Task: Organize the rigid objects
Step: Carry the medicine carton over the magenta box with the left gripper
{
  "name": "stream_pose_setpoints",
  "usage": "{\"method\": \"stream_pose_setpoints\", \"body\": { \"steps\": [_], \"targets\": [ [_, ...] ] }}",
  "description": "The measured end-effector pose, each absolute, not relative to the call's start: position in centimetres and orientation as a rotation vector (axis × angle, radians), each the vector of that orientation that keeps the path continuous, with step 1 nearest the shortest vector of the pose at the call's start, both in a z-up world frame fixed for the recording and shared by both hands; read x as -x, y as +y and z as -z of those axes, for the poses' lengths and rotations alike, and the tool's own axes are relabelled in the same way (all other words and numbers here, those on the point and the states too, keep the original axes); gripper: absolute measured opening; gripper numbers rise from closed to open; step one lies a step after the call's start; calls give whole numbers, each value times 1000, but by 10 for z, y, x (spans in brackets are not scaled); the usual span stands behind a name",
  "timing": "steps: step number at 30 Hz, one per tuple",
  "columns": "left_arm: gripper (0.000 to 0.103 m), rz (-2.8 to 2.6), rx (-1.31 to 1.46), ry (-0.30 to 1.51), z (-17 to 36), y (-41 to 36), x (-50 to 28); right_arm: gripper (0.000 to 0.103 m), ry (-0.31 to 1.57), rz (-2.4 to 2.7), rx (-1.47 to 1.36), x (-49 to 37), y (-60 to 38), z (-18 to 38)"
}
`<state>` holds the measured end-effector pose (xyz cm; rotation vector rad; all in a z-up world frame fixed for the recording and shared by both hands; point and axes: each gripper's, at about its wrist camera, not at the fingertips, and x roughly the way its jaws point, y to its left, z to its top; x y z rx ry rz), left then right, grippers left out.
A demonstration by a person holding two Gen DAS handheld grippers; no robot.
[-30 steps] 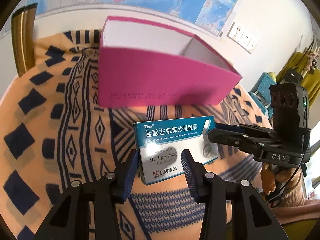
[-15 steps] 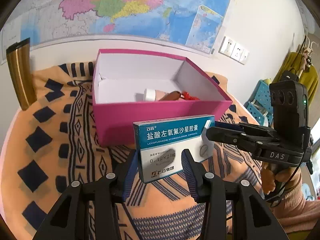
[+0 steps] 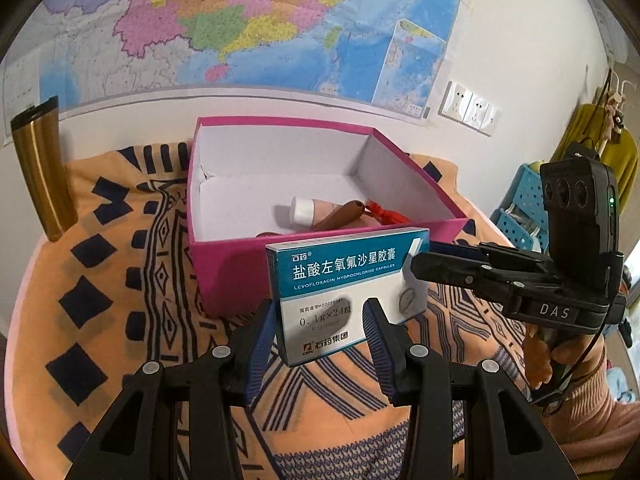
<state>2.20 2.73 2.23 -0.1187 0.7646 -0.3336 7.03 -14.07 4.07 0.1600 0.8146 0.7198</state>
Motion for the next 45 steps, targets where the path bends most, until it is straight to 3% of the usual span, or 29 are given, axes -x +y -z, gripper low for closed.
{"method": "stream_pose_setpoints", "body": {
  "steps": [45],
  "targets": [
    [44, 319, 125, 696, -45, 32, -48, 34, 736, -721, -167, -92, -143, -65]
  ]
}}
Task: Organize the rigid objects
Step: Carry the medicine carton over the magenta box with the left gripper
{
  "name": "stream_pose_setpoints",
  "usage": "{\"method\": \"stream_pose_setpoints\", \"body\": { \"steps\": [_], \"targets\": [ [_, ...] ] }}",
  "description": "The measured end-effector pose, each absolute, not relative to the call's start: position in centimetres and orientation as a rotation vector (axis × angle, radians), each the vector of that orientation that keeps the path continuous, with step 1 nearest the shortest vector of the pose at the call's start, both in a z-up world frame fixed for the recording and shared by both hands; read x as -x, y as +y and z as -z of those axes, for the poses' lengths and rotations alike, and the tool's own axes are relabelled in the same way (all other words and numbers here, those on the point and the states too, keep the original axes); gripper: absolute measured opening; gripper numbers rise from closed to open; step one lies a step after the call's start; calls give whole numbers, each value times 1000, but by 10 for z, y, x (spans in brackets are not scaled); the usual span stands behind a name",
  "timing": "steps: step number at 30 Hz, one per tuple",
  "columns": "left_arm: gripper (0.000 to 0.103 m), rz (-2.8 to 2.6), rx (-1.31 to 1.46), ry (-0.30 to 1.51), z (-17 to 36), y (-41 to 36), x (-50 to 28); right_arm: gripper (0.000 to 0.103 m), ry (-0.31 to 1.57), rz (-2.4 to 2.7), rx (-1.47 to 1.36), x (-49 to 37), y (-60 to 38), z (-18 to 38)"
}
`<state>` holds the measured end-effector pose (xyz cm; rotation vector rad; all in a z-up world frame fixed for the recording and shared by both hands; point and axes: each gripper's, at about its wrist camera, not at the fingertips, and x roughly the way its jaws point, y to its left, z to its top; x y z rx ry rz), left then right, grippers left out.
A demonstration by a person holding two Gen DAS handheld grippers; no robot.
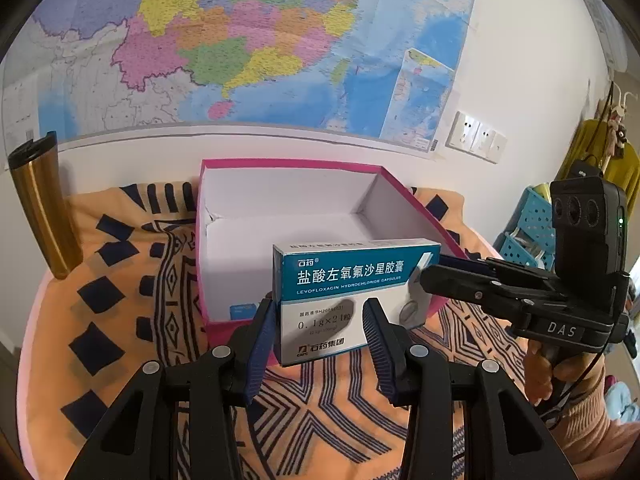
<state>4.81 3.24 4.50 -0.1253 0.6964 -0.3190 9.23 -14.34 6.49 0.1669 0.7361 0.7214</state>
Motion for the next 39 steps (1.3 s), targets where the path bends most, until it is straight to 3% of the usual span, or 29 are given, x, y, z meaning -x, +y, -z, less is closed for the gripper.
{"method": "stream_pose_setpoints", "body": {
  "steps": [39],
  "targets": [
    [44, 302, 140, 711, -41, 38, -66, 34, 739, -717, -172, -105, -141, -64]
  ]
}}
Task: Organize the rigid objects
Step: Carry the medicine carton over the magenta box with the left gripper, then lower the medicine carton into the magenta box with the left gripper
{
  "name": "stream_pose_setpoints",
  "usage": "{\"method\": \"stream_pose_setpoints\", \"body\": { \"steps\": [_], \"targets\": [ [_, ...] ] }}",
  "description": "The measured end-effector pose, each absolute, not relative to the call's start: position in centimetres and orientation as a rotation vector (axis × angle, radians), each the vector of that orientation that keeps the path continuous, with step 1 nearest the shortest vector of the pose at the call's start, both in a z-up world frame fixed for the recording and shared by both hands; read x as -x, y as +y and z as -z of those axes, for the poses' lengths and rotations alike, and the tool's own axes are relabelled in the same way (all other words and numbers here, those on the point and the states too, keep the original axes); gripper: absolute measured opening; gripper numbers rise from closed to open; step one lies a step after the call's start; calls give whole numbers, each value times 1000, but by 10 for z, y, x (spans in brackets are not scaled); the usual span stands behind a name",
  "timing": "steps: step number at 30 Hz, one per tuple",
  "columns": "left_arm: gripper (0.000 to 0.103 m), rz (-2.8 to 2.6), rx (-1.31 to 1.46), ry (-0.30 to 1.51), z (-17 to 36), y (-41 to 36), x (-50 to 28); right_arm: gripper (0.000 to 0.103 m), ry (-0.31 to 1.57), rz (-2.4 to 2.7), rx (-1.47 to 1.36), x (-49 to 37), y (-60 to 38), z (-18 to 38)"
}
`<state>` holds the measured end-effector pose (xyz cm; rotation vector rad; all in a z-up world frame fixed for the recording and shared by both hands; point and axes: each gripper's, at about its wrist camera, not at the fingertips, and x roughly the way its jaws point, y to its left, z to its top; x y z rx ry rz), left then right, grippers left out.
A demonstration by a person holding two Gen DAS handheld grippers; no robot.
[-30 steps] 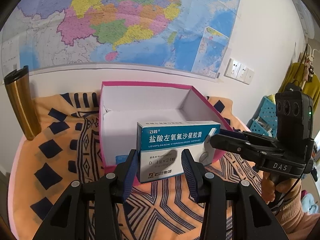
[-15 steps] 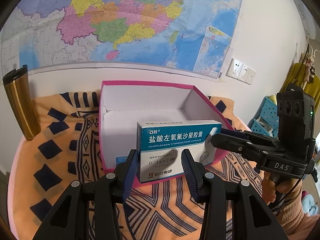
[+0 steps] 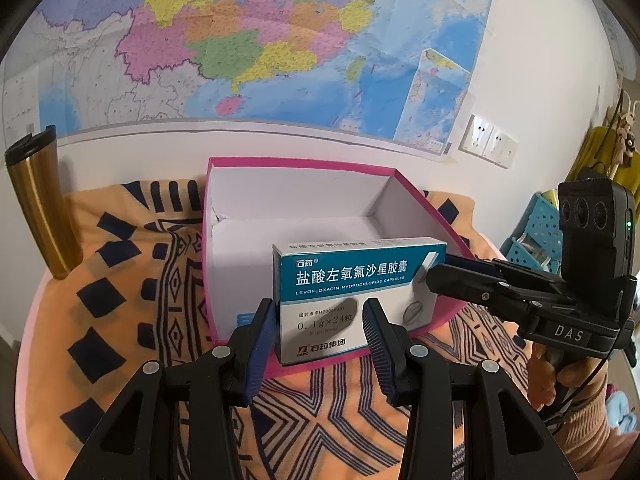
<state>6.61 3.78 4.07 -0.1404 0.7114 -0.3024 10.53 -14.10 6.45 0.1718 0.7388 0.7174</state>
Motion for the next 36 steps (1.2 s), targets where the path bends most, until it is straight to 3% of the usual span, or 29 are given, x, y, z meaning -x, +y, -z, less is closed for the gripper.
{"method": "stream_pose_setpoints", "body": {
  "steps": [36],
  "targets": [
    [44, 282, 155, 732, -34, 45, -79, 34, 762, -717, -195, -121, -134, -55]
  ]
}}
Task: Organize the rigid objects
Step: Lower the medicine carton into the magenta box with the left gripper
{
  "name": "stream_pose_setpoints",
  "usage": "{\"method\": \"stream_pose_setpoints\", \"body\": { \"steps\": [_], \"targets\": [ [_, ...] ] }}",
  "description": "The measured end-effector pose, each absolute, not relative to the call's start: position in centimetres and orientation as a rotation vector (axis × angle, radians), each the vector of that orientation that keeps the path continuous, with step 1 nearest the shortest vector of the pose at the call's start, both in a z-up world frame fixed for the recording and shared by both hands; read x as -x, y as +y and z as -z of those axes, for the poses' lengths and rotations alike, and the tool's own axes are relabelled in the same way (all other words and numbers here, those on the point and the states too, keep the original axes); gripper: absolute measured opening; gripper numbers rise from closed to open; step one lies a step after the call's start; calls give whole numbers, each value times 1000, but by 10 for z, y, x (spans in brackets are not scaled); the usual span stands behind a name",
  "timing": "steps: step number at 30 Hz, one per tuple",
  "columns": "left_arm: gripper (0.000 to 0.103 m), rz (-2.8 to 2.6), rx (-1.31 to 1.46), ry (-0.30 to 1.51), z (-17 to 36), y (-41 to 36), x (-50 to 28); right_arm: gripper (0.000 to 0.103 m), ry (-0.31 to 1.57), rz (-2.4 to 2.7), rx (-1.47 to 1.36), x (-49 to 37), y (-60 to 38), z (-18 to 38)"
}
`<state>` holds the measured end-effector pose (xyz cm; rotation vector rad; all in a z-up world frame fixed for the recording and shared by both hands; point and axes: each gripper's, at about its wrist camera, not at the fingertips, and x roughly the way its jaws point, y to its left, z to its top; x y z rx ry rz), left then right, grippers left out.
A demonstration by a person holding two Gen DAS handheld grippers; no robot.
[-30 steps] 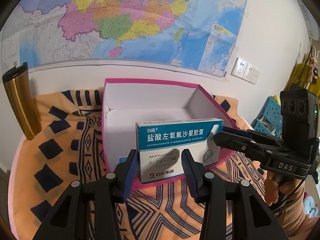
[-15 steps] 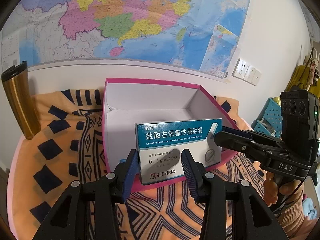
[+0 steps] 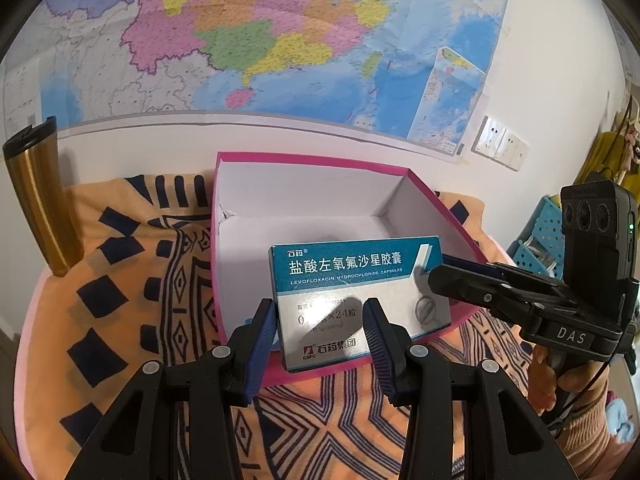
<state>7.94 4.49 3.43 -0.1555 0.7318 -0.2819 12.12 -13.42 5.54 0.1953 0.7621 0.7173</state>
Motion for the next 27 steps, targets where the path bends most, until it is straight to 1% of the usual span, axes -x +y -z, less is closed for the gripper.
{"method": "stream_pose_setpoints", "body": {
  "steps": [27],
  "targets": [
    [44, 280, 183, 760, -29, 47, -93, 34, 785, -708, -231, -132, -134, -46]
  ]
}}
